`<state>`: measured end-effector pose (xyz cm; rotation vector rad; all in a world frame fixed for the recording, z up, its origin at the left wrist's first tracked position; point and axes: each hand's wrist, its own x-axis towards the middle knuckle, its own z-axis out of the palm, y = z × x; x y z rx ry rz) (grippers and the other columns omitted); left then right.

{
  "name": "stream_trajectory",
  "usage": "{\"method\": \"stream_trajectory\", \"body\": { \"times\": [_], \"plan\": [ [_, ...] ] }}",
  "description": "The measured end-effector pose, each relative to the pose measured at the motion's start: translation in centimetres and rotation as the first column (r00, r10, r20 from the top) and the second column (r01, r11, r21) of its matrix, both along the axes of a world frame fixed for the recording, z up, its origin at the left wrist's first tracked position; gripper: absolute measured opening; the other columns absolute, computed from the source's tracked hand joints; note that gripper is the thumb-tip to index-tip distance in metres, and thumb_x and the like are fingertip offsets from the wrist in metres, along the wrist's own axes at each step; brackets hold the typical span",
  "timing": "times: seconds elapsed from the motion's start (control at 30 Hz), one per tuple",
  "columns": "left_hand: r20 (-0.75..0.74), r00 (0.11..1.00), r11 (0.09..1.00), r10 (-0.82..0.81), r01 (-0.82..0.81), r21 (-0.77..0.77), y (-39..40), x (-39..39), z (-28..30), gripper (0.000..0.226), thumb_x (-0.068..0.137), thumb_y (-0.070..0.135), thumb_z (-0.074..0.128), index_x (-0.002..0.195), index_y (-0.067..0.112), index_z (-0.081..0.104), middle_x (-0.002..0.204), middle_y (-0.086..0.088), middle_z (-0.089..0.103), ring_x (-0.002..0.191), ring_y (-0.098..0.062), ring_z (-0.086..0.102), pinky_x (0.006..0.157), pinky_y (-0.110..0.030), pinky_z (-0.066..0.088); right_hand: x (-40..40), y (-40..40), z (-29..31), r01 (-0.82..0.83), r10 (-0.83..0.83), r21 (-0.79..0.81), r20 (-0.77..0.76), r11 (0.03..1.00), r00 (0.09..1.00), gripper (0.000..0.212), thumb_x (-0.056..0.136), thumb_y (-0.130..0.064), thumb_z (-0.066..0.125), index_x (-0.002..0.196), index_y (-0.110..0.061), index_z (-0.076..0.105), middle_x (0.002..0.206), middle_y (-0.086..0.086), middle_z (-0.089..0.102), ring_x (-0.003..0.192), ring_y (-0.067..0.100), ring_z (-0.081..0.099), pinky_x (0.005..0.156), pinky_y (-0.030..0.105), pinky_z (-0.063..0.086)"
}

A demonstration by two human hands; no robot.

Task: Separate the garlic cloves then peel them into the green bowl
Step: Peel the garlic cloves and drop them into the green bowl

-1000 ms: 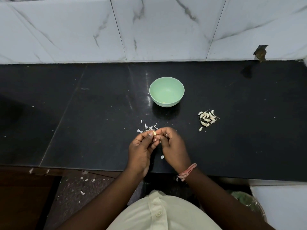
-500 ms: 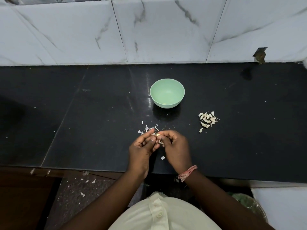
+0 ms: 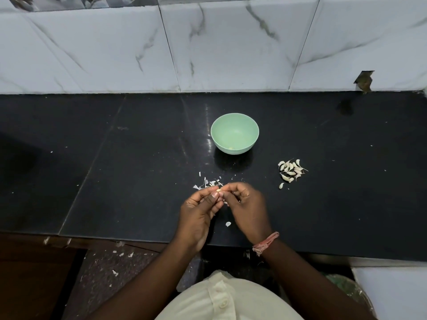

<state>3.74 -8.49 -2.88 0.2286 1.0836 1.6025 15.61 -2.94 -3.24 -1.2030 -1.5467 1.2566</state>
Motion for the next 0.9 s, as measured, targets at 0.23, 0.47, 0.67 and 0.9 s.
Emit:
{"method": "stream_trajectory", "body": {
  "times": [0.23, 0.47, 0.67, 0.9],
  "plan": [
    [-0.003, 1.0, 1.0, 0.015, -0.015, 0.012, 0.1, -0.4, 0.1, 0.022, 0.079, 0.004, 0.068, 0.101, -0.001, 0.072, 0.096, -0.018, 0.073, 0.081, -0.017, 0.07, 0.076, -0.022, 0.058, 0.0, 0.5, 0.1, -0.118, 0.115, 0.038, 0.074, 0.992, 0.991, 0.019, 0.087, -0.005, 0.073, 0.089, -0.024, 0.071, 0.086, -0.011, 0.07, 0.082, 0.008, 0.065, 0.077, 0.024, 0.053],
    [-0.041, 0.999, 0.999, -0.006, 0.003, -0.054, 0.1, -0.3, 0.0, 0.017, 0.091, -0.004, 0.062, 0.105, -0.003, 0.071, 0.102, -0.019, 0.074, 0.081, -0.017, 0.071, 0.075, -0.022, 0.059, 0.3, 0.9, -0.2, -0.193, 0.196, -0.059, 0.051, 0.979, 0.979, 0.012, 0.088, -0.006, 0.073, 0.09, -0.017, 0.069, 0.083, -0.006, 0.069, 0.074, 0.003, 0.059, 0.072, 0.019, 0.047],
    [-0.057, 0.998, 0.998, -0.021, 0.018, -0.063, 0.4, -0.1, 0.2, 0.018, 0.091, -0.001, 0.063, 0.106, -0.003, 0.072, 0.099, -0.019, 0.074, 0.082, -0.017, 0.07, 0.077, -0.022, 0.059, 0.5, 1.1, -0.1, -0.176, 0.176, 0.001, 0.101, 0.984, 0.979, 0.013, 0.087, -0.008, 0.073, 0.086, -0.019, 0.068, 0.081, -0.008, 0.066, 0.072, 0.006, 0.057, 0.07, 0.022, 0.046],
    [-0.052, 0.998, 0.998, -0.019, 0.016, -0.059, 0.5, 0.0, 0.5, 0.017, 0.093, -0.003, 0.061, 0.105, -0.002, 0.072, 0.096, -0.016, 0.075, 0.078, -0.015, 0.071, 0.073, -0.021, 0.059, 0.5, 0.9, 0.1, -0.192, 0.155, 0.165, 0.213, 0.968, 0.965, 0.013, 0.087, -0.003, 0.069, 0.087, -0.016, 0.067, 0.089, -0.008, 0.064, 0.082, 0.004, 0.061, 0.074, 0.017, 0.047]
  ]
}}
